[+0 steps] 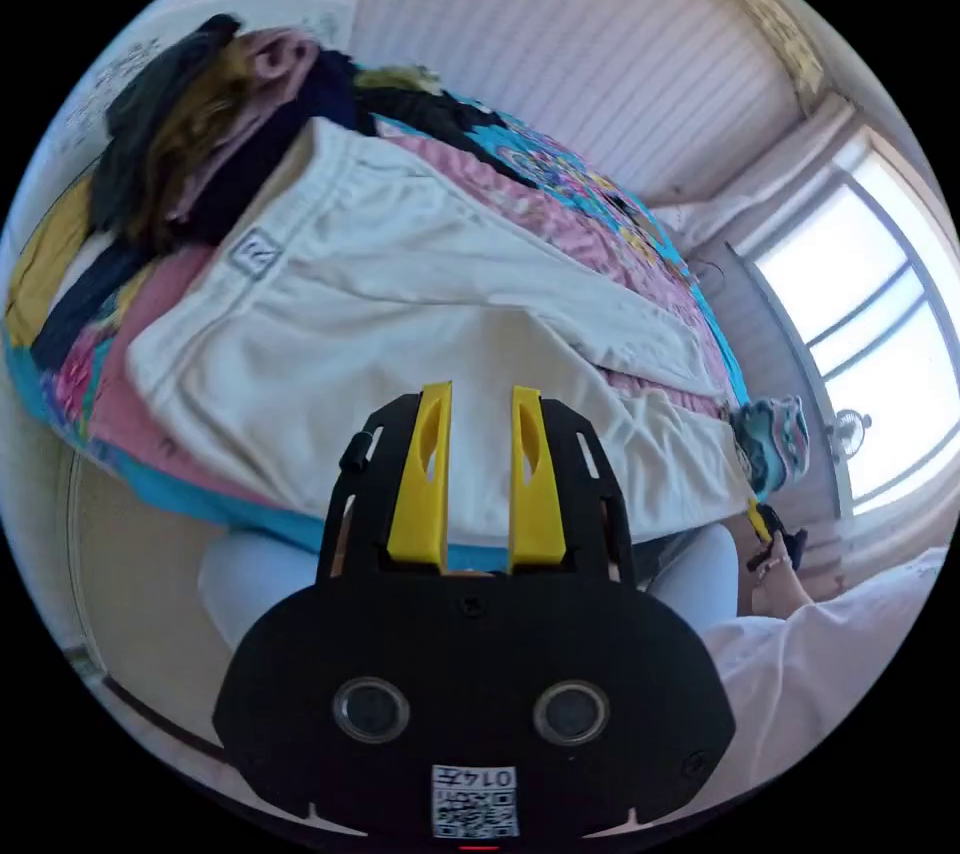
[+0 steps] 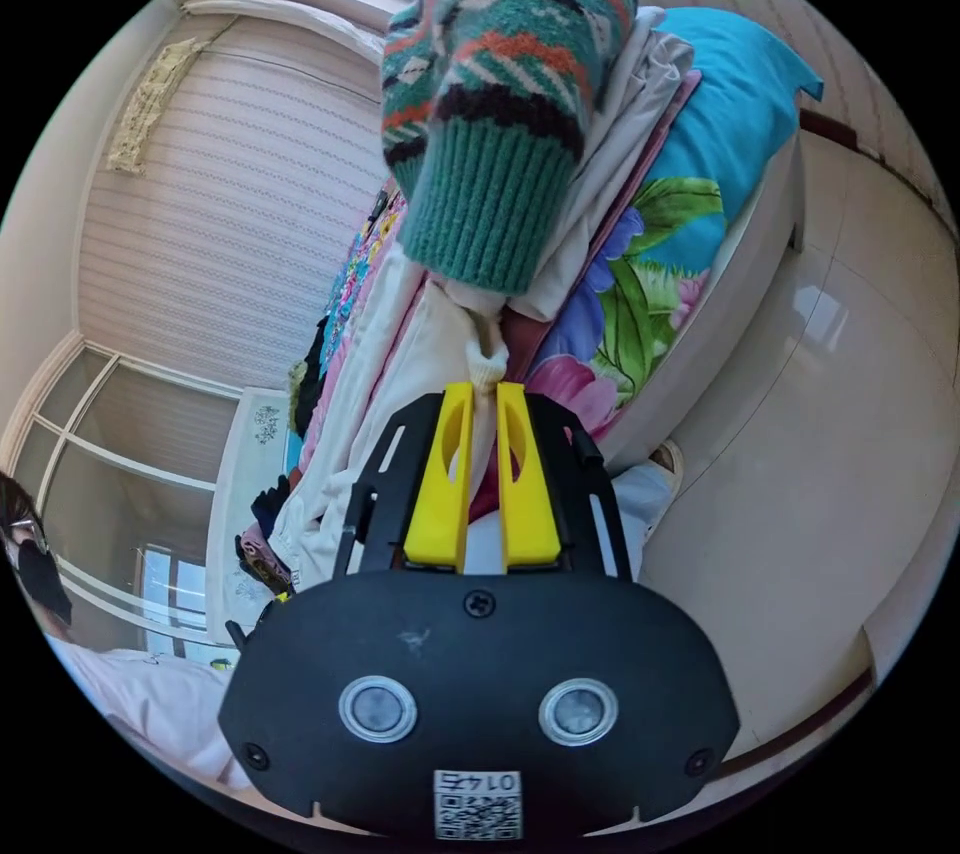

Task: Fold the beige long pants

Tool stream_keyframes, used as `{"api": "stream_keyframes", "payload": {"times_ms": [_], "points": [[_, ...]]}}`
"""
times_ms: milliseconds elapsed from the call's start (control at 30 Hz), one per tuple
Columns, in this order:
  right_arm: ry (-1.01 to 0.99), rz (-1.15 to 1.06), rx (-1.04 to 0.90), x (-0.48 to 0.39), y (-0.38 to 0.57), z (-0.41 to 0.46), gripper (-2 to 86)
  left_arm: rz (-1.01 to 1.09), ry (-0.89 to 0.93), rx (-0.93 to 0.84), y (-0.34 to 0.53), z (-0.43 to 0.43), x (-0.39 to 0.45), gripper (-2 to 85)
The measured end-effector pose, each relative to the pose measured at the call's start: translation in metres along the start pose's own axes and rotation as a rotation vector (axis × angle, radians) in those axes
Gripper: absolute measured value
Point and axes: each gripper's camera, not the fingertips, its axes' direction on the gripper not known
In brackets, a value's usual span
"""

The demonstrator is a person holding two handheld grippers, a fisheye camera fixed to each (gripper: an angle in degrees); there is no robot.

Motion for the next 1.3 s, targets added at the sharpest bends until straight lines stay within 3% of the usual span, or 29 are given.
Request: {"api": "stream_keyframes", "payload": {"times_ms": [167, 267, 433, 567, 700, 1000, 1167, 1300], "points": [[0.055, -0.074, -0.034, -0.044, -0.009, 0.001, 2.6, -0.259, -0.198, 0.128, 0.021, -0.068, -0.105, 10.5], [0.11, -0.118, -0.072, -0.072, -0.017, 0.004, 2.4, -0.371, -0.129, 0.16, 0.019, -0.079, -0.146, 12.0], [0.139, -0.167, -0.088, -0.112, -0.022, 0.009, 2.3, -0.368, -0.059, 0.17, -0.011, -0.073, -0.171, 13.4], [0.155, -0.191, -0.091, -0.139, -0.023, 0.018, 2.1, -0.4, 0.008, -0.006, -0.038, -0.055, -0.192, 10.7], [0.186, -0.281, -0.066, -0.173, -0.029, 0.021, 1.9, -0.325, 0.024, -0.005, -0.051, -0.087, -0.195, 4.6], [0.063, -0.421, -0.062, -0.252, -0.115, 0.046, 2.0, -0.183, 0.216, 0.155, -0.113, -0.183, -0.186, 3.2], [0.091, -0.479, -0.078, -0.308, -0.198, 0.1, 2.3, -0.174, 0.275, 0.203, -0.186, -0.188, -0.175, 3.0], [0.059, -0.352, -0.087, -0.334, -0.276, 0.167, 3.8, -0.096, 0.229, 0.172, -0.27, -0.155, -0.156, 5.0]]}}
